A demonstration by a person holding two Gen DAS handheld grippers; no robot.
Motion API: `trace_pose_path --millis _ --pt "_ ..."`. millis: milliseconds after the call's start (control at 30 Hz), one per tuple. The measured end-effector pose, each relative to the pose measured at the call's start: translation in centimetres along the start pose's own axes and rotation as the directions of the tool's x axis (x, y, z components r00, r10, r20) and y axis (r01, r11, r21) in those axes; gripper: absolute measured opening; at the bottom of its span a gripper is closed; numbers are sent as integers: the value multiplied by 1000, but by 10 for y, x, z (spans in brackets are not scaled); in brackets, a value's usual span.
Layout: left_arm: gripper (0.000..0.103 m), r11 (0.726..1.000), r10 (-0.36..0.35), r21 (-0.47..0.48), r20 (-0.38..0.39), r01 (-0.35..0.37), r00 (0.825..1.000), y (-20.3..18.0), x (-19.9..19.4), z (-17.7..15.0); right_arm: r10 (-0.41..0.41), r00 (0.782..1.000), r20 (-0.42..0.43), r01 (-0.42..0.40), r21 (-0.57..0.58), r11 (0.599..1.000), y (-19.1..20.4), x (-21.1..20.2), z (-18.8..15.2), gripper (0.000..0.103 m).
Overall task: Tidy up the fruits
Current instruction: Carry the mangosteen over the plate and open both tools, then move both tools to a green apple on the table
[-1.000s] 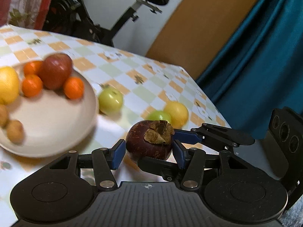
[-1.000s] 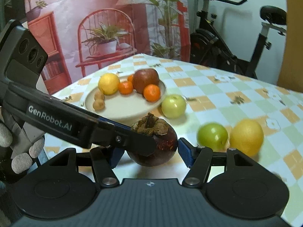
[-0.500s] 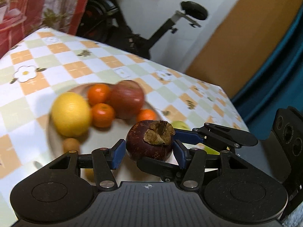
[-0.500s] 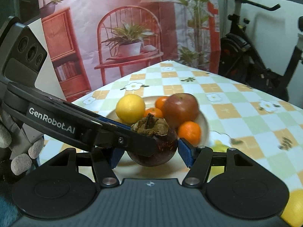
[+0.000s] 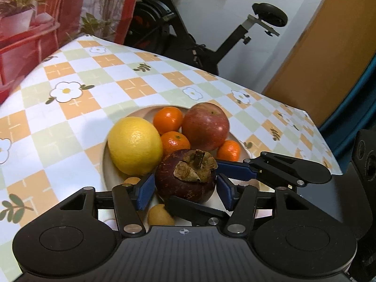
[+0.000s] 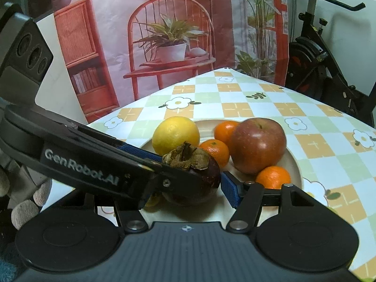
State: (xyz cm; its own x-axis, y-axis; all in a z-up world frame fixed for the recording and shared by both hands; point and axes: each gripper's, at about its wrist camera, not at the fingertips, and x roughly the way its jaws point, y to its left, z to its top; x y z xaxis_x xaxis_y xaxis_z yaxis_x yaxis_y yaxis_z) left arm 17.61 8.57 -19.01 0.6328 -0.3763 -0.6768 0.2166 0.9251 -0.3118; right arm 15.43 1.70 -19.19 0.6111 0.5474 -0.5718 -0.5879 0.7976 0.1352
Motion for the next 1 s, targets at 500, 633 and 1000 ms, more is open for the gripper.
trace_pose_path --millis 500,633,1000 --pt "64 1000 7 4 38 -7 999 -18 -16 -6 -10 1000 14 10 -2 1000 4 -10 -2 74" --pt "66 999 10 35 60 -12 998 -32 -23 -5 -9 999 40 9 -12 1000 5 -27 -7 75" --pt "66 993 -7 115 128 -8 992 -80 -28 1 -115 980 161 112 28 993 -5 -90 -47 74"
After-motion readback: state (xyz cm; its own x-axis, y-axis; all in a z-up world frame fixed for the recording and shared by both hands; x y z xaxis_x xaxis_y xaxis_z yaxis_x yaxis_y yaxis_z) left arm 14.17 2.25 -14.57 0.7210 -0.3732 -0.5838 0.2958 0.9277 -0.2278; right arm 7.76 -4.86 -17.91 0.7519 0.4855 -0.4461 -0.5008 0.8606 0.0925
